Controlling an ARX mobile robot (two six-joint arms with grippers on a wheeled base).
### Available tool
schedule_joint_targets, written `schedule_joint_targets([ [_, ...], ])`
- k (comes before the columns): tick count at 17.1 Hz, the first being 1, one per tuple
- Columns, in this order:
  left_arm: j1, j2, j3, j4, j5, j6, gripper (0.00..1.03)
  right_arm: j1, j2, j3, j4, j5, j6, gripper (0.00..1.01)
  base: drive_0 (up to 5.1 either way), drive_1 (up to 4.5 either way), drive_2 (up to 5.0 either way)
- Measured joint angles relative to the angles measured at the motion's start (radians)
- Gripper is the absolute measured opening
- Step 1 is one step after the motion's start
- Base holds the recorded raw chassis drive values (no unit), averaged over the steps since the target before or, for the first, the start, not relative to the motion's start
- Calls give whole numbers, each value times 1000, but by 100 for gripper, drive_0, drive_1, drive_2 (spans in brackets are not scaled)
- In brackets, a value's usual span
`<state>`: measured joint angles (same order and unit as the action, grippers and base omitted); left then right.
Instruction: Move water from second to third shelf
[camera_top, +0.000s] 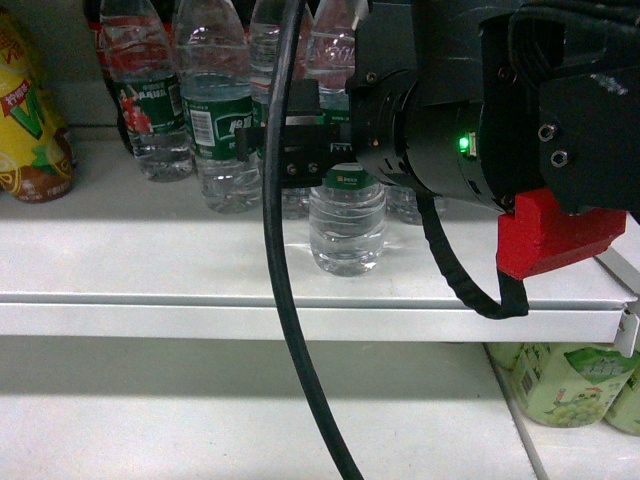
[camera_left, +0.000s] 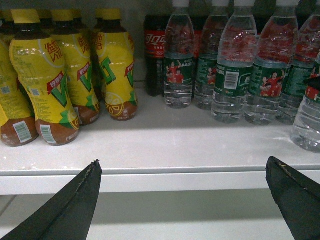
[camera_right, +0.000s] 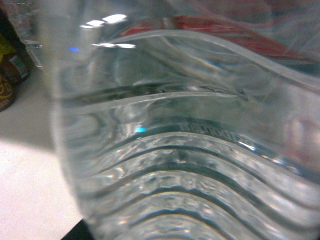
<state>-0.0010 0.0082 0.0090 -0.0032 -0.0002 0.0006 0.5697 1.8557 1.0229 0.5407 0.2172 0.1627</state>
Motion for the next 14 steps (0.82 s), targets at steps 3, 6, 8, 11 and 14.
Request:
schedule_joint_targets([
  [3, 0, 0, 0, 0, 0, 0, 98, 0, -62, -74, 16, -5, -3, 45, 0, 0, 0],
  [6, 0, 0, 0, 0, 0, 0, 98, -4, -190, -238, 60, -16, -17, 42, 0, 0, 0],
  [8, 0, 0, 0, 0, 0, 0, 98, -34, -301, -369, 81, -40, -26, 42, 0, 0, 0],
  [11, 0, 0, 0, 0, 0, 0, 98, -124, -457, -536, 94, -57, -31, 41, 0, 0, 0],
  [14, 0, 0, 0, 0, 0, 0, 98, -233, -638, -655, 91, -77, -52, 41, 0, 0, 0],
])
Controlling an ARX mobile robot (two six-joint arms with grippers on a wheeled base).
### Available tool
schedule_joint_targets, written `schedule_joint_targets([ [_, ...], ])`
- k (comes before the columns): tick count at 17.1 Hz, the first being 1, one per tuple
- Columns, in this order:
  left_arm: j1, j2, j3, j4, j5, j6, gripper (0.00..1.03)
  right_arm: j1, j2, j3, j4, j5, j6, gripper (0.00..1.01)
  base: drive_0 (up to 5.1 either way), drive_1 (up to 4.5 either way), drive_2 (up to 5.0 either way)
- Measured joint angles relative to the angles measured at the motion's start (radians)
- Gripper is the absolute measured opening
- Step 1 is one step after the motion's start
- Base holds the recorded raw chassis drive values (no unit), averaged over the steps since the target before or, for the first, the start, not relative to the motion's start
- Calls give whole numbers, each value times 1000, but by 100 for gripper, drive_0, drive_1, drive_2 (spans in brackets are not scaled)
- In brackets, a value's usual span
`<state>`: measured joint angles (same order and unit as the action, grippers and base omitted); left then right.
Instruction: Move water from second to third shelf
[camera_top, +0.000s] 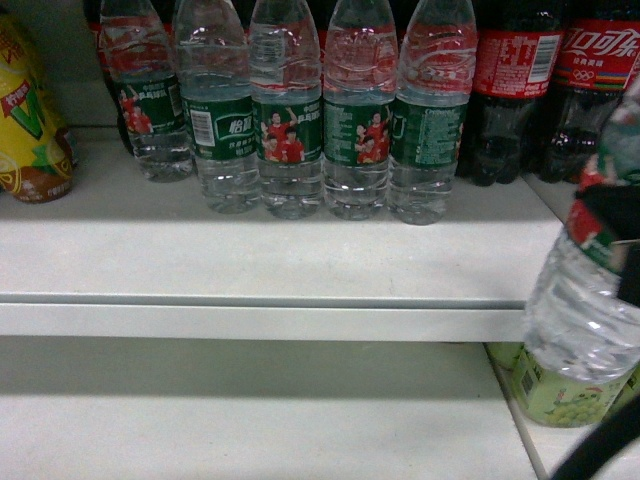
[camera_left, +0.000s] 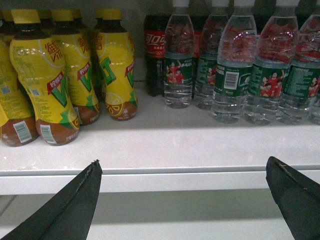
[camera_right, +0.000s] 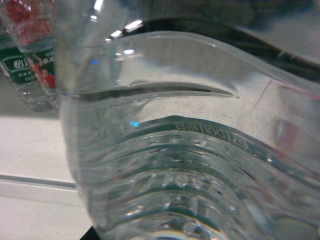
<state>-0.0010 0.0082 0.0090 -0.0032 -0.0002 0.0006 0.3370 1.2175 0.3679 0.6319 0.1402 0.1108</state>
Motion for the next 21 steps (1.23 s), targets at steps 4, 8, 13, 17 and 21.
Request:
schedule_joint_targets([
  [4, 0, 0, 0, 0, 0, 0, 98, -129, -264, -111, -101, -22, 1, 41, 0, 0, 0],
  [8, 0, 0, 0, 0, 0, 0, 98, -175, -498, -163, -237, -25, 1, 41, 0, 0, 0],
  [13, 0, 0, 0, 0, 0, 0, 98, -175, -512, -167, -237, -7, 0, 41, 0, 0, 0],
  [17, 0, 0, 0, -4, 0, 0, 98, -175, -512, -173, -245, -7, 0, 41, 0, 0, 0],
  [21, 0, 0, 0, -2, -1, 0, 98, -176, -512, -174, -238, -7, 0, 41, 0, 0, 0],
])
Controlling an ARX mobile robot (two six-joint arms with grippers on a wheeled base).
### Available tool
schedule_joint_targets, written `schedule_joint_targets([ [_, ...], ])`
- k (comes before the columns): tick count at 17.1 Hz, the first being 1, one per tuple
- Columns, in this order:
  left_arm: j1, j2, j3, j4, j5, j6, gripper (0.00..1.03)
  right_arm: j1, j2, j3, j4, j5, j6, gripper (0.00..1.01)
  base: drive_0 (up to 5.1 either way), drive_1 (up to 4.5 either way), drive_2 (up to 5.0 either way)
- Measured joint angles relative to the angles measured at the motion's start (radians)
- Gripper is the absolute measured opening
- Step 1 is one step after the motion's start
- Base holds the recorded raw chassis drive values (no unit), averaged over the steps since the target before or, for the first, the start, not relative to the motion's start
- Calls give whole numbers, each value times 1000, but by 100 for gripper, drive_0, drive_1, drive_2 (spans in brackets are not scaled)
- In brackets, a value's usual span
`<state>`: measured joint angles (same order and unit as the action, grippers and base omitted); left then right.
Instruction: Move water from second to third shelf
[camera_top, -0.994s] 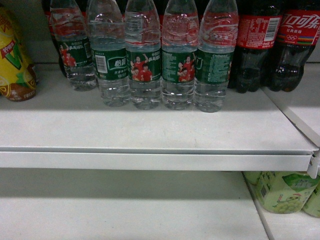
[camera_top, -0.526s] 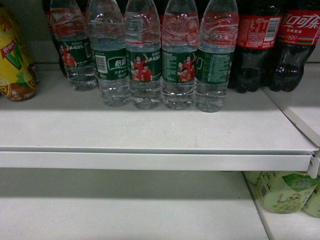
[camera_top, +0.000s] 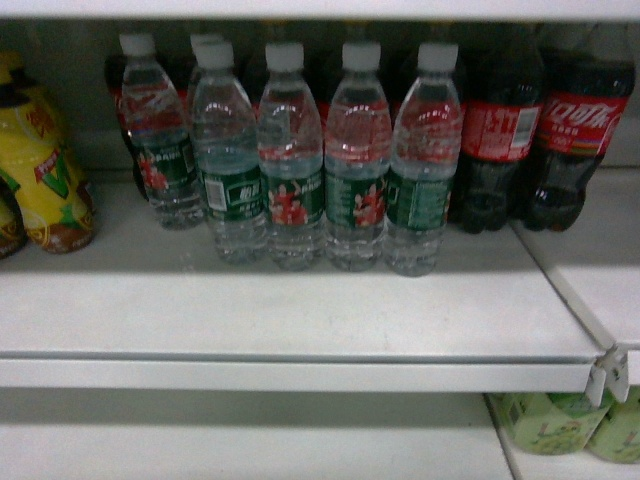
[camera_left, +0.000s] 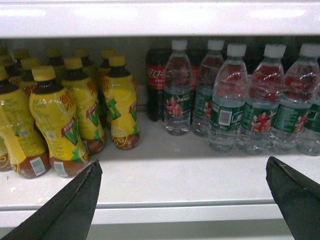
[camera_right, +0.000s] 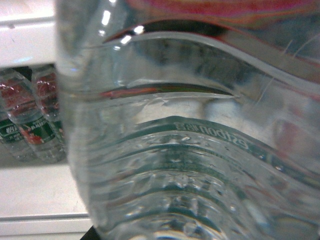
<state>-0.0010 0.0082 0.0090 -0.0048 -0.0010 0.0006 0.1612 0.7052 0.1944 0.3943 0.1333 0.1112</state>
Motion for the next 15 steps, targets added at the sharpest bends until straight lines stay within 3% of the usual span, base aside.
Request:
schedule_joint_targets([
  [13, 0, 0, 0, 5, 2, 0, 98, 0, 0, 1, 7, 0, 0, 41, 0, 0, 0],
  [15, 0, 0, 0, 1, 2, 0, 98, 0, -1, 1, 3, 0, -1, 41, -435, 211, 211],
])
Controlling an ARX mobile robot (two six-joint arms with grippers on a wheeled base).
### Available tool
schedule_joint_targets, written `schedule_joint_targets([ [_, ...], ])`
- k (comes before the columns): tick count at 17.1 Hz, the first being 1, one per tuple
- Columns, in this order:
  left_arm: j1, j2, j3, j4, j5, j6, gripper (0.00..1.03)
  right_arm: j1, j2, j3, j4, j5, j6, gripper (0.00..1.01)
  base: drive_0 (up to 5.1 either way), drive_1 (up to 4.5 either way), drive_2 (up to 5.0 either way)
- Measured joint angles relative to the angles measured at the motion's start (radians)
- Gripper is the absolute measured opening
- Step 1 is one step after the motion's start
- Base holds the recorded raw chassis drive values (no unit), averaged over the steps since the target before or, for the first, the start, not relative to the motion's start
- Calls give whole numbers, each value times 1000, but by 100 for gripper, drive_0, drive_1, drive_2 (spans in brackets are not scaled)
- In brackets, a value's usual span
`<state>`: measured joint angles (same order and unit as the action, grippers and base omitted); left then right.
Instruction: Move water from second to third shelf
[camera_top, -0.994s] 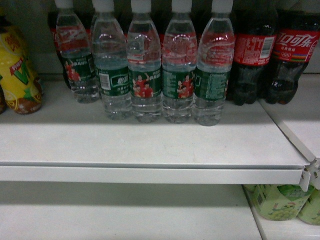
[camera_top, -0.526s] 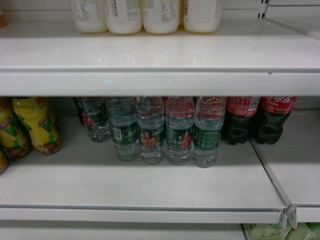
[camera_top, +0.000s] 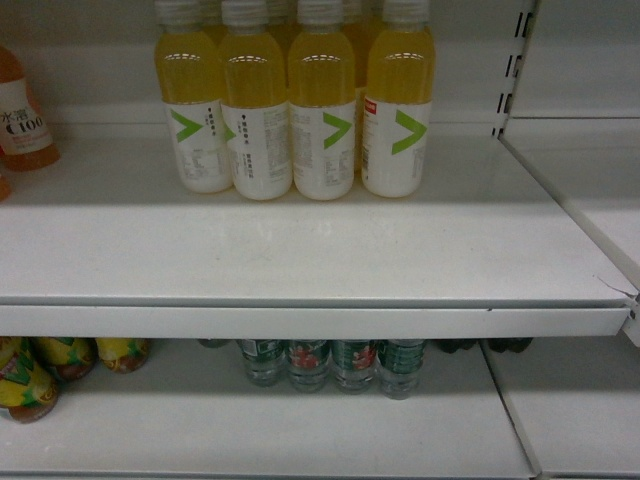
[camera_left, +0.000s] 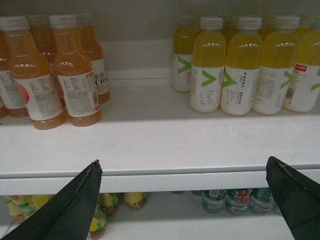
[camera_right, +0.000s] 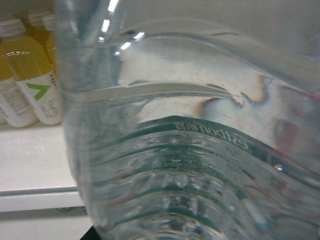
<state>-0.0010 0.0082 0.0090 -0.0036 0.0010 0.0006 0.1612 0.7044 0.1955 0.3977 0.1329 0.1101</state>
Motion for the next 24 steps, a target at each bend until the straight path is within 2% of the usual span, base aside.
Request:
schedule_joint_targets([
  [14, 0, 0, 0, -2, -1, 0, 98, -5, 0, 0, -3, 2, -1, 41, -495, 243, 243],
  [24, 0, 0, 0, -2, -1, 0, 98, -4, 1, 0, -2, 1, -1, 41, -478, 132, 354],
])
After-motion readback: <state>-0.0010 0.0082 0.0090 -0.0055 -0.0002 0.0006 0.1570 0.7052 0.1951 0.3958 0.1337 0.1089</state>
